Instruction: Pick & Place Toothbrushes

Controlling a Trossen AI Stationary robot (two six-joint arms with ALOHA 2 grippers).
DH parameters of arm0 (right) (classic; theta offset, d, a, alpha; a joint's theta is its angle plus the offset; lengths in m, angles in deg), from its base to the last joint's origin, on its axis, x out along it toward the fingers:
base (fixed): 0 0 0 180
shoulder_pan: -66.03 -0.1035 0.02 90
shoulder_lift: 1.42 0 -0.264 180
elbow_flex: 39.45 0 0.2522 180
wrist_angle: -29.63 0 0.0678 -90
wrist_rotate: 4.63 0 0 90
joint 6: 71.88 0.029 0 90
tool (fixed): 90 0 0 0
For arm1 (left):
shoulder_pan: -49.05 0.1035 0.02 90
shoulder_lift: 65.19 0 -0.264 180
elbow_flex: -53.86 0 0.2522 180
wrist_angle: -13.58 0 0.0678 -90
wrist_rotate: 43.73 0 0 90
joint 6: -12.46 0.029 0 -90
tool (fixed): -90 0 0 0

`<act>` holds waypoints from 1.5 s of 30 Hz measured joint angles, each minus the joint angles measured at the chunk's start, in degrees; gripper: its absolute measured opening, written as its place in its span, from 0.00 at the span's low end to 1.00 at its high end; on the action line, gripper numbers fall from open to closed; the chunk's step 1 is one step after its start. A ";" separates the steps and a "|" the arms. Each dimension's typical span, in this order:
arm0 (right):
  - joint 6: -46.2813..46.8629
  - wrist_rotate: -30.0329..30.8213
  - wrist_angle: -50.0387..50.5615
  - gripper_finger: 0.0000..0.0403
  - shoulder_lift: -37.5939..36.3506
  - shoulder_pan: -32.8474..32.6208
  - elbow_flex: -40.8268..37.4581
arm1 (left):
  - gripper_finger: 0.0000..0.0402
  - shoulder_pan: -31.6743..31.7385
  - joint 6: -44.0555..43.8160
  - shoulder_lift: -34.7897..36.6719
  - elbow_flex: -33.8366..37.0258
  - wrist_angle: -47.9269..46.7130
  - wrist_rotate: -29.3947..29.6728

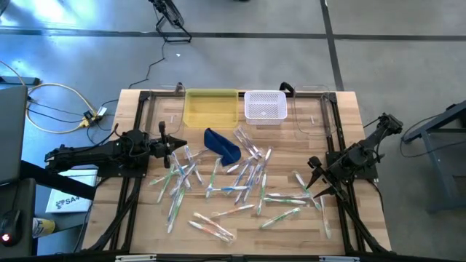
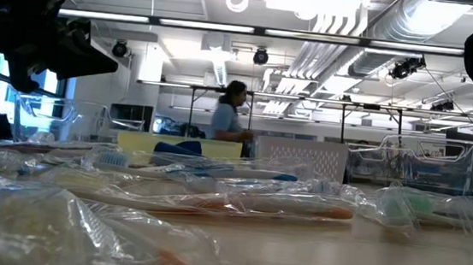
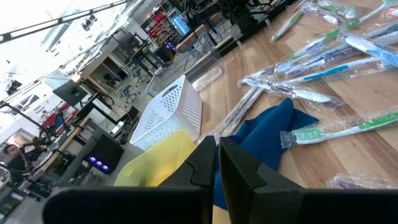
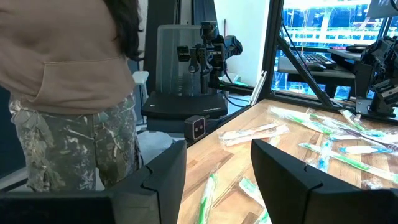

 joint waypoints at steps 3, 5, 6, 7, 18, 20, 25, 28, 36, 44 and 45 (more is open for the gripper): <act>-0.02 0.00 0.01 0.43 0.02 -0.01 0.01 | 0.04 -0.01 0.00 0.00 0.00 0.00 0.01; 0.01 0.00 0.00 0.43 0.00 0.00 0.00 | 0.04 0.00 0.00 0.00 0.00 0.02 0.01; 0.01 0.00 -0.02 0.43 0.02 0.01 0.01 | 0.04 0.00 0.00 0.00 0.00 0.00 0.02; 0.00 0.00 0.01 0.43 0.02 0.02 0.01 | 0.04 0.00 0.00 0.00 0.00 0.00 0.00; -0.01 0.00 0.00 0.43 0.02 -0.01 0.01 | 0.04 0.00 0.00 -0.02 0.00 0.02 0.02; -0.01 0.00 0.00 0.43 0.01 0.00 0.00 | 0.04 -0.01 0.00 -0.01 0.00 0.01 0.02; 0.01 0.00 0.01 0.43 -0.01 0.02 0.01 | 0.04 -0.02 0.00 0.00 0.00 0.00 0.01; 0.00 0.00 0.01 0.43 0.02 0.00 0.01 | 0.04 0.00 0.00 0.00 0.00 0.01 0.01; -0.01 0.00 -0.01 0.43 0.01 0.01 0.00 | 0.04 -0.01 0.00 -0.01 0.00 0.00 0.02; -1.56 0.20 -4.83 0.43 0.02 0.00 -0.01 | 0.04 0.00 2.63 -0.01 0.00 0.00 0.02; -1.47 0.20 -4.85 0.43 0.02 0.02 -0.01 | 0.04 0.00 3.32 -0.01 0.00 0.00 0.01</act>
